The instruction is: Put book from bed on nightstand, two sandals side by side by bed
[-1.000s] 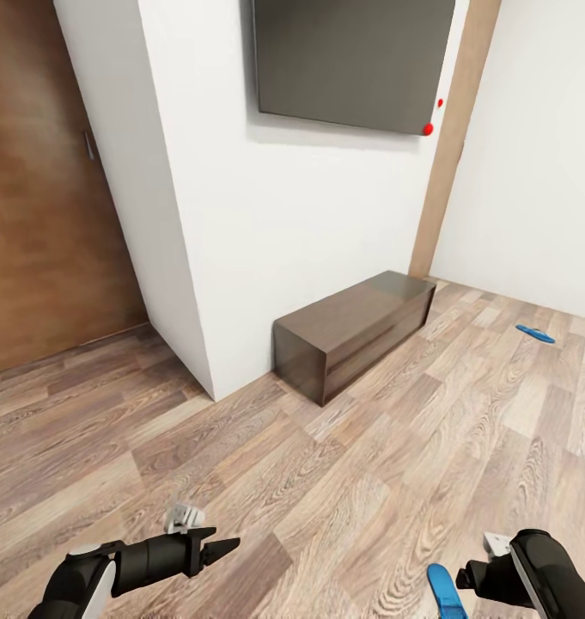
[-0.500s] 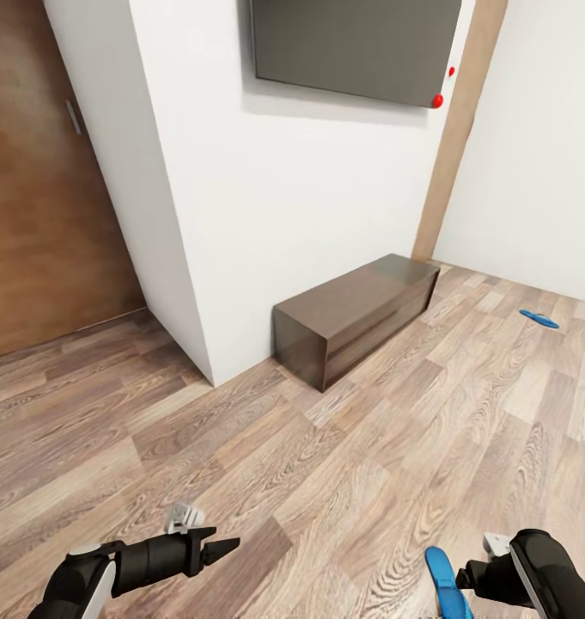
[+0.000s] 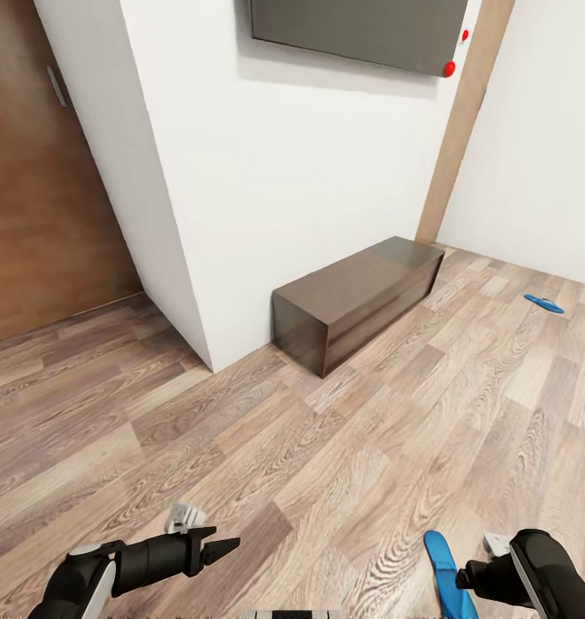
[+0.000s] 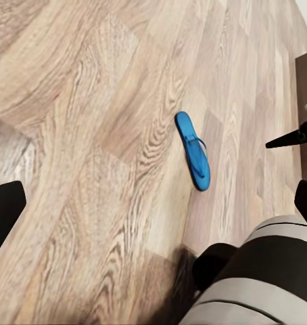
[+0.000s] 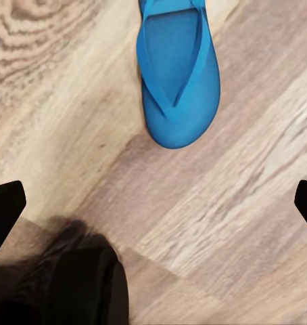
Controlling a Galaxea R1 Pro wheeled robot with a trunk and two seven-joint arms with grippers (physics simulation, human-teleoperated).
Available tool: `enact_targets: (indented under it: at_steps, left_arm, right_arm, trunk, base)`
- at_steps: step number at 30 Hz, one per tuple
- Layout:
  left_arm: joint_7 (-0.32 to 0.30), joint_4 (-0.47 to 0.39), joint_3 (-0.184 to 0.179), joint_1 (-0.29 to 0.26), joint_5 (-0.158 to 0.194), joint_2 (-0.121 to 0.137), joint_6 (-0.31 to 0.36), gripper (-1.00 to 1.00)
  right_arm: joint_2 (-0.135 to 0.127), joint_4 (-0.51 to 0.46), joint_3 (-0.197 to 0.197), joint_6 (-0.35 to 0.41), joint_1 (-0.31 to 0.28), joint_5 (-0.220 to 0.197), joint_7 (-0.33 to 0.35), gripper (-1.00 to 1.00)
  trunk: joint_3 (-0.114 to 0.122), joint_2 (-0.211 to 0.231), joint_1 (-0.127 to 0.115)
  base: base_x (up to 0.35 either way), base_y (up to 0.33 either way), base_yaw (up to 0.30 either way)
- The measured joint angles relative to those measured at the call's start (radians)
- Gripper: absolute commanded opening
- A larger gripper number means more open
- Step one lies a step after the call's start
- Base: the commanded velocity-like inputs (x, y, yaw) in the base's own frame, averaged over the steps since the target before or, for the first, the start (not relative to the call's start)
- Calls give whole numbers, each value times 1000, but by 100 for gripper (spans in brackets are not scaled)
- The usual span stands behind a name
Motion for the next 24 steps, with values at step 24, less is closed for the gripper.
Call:
enact_targets:
  at_steps: [24]
  left_arm:
    - [0, 17, 1, 0, 0, 0, -1, 100]
  right_arm:
    - [0, 0, 0, 0, 0, 1, 0, 100]
  trunk:
    - [-93, -6, 11]
  base:
    - [0, 0, 0]
